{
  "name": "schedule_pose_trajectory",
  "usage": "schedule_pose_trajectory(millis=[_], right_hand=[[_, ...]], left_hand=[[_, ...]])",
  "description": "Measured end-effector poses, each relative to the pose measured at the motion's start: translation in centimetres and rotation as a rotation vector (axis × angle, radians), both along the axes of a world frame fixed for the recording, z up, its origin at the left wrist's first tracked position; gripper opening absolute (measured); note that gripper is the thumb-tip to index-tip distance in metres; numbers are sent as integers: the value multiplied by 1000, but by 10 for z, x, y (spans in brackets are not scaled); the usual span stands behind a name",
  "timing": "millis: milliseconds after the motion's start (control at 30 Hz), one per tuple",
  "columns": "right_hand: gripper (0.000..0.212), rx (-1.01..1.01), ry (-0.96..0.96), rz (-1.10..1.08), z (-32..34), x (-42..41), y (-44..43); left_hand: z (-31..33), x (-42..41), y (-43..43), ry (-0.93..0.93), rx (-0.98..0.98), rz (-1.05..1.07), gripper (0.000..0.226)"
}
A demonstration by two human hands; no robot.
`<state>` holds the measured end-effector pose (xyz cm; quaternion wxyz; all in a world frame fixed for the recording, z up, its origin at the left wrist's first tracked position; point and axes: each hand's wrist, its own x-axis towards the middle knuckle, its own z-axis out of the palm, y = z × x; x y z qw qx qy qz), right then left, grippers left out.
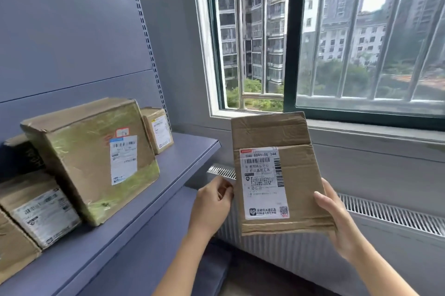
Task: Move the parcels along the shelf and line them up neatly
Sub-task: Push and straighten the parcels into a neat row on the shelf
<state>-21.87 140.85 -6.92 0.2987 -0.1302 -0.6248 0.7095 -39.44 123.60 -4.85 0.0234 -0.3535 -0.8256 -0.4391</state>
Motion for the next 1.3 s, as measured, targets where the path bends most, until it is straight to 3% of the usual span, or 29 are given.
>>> schedule_pose_trajectory(millis=[133,400,733,900,1033,1167,1300], right_hand=[[80,-15,-11,46,-6,-13,31],[69,-75,-15,129,-18,-69,62],[87,-38,-33,211,-24,-185,82],[59,-59,-2,231,-22,-234,93],[75,-51,0,274,-19,-267,99],[59,-38,30,367,-16,-304,107],[58,-38,51,500,-14,-344,112]], left_hand=[[-9,-2,22,-25,-30,53,10],[-17,-35,32,-77,-37,137,11],[-24,-135,47,-113,9,202,28],[-20,-180,60,-137,10,207,17],[-21,-201,61,-136,41,235,14],[-18,-217,58,-134,126,323,13],[-16,-220,53,-115,164,447,16]])
